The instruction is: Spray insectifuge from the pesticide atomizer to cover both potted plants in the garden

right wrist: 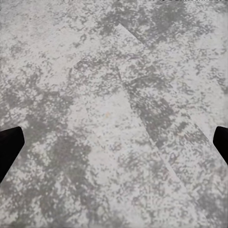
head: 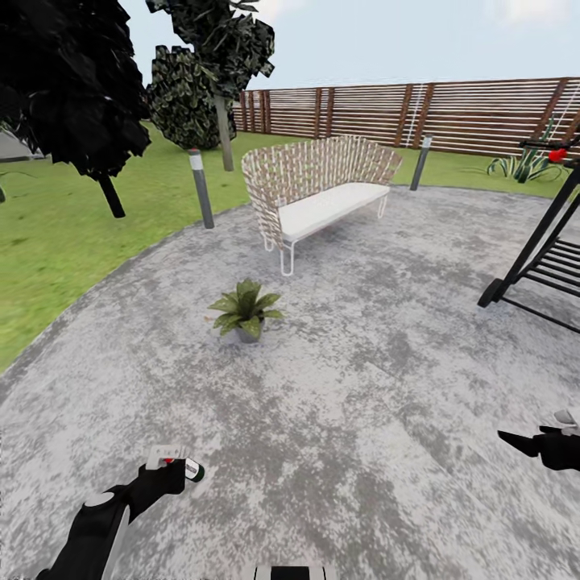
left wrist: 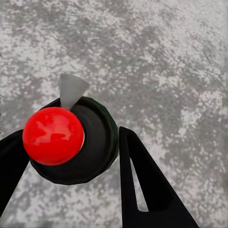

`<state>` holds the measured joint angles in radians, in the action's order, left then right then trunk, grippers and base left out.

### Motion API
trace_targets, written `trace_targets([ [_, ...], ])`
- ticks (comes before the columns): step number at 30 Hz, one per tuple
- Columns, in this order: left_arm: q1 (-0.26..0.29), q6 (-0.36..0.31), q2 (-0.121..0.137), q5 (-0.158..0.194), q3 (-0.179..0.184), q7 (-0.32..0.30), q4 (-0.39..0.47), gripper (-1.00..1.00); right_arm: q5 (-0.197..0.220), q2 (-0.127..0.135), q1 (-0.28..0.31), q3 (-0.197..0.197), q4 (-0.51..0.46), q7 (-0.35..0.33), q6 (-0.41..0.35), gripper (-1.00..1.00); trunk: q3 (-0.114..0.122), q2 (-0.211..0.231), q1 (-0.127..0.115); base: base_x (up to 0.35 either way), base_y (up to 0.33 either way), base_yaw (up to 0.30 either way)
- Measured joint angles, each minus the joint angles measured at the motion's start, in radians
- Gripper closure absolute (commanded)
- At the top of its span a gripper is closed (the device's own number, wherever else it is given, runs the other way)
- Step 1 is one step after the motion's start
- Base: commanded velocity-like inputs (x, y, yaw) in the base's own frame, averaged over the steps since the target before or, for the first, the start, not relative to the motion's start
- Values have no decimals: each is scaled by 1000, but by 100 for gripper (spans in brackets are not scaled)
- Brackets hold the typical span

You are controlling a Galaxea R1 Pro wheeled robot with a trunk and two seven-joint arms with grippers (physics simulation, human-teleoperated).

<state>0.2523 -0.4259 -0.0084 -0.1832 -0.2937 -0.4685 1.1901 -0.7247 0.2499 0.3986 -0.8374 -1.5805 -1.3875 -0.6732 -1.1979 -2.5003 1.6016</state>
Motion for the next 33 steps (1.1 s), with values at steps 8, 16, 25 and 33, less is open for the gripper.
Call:
trace_targets([
  [8,0,0,0,0,-1,-1,-1,100,0,-1,1,1,0,0,1,-100,5,0,0,-1,-2,205],
  [16,0,1,0,0,-1,-1,-1,100,0,-2,0,2,0,1,1,-100,11,0,0,0,0,245],
  [25,0,1,0,0,-1,0,-2,100,0,-3,0,5,0,2,2,-100,20,0,0,0,0,243],
  [33,0,1,0,0,-1,0,-2,100,0,-3,0,5,0,2,2,-100,28,0,0,0,0,229],
])
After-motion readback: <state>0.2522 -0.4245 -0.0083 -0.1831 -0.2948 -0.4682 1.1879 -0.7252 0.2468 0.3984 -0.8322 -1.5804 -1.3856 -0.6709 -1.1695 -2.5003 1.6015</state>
